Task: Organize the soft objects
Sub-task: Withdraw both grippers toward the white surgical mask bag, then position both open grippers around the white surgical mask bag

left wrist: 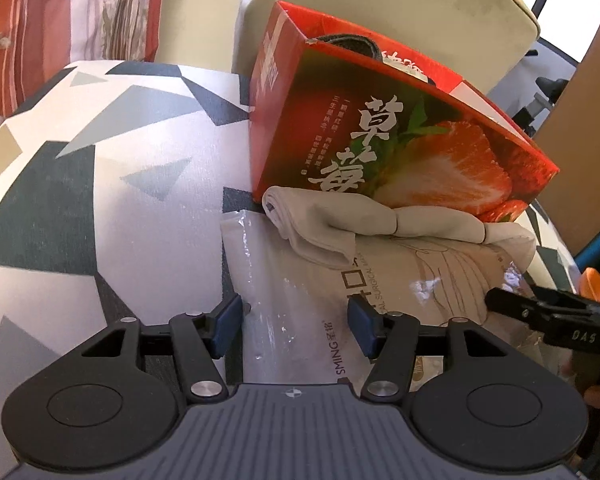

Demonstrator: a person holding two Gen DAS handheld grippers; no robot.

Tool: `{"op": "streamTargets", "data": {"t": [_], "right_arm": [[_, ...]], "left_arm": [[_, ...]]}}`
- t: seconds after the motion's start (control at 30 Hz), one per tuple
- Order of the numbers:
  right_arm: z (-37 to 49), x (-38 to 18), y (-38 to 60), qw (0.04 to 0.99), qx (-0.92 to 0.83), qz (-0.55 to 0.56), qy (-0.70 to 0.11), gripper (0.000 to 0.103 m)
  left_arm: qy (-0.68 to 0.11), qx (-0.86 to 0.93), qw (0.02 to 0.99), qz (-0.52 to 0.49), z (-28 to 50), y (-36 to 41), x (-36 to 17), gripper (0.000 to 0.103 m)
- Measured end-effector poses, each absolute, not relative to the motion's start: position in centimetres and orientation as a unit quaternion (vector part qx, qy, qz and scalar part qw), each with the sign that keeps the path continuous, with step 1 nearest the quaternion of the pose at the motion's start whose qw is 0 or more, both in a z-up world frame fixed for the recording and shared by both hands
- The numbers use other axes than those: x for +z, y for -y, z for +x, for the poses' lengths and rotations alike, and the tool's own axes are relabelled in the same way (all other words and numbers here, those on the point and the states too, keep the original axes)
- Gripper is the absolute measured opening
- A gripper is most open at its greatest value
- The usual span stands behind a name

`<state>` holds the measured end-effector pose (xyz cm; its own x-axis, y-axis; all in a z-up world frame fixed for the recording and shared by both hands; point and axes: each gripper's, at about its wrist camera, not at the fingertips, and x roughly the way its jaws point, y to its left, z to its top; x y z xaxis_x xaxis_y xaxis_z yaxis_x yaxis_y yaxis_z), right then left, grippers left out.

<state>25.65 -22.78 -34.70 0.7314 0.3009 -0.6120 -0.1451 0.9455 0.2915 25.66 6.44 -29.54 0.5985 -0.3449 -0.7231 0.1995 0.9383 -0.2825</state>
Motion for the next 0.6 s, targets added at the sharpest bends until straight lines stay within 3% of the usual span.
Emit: {"op": "streamTargets", "data": {"t": [0.6], "right_arm": [[23.2,-33.5,22.6,0.9,0.137,0.1,-0.401,0.084]], "left_arm": [[-0.438,-0.177,0.872,-0.129,21.5,-6.6,-29.5,0.063]]}}
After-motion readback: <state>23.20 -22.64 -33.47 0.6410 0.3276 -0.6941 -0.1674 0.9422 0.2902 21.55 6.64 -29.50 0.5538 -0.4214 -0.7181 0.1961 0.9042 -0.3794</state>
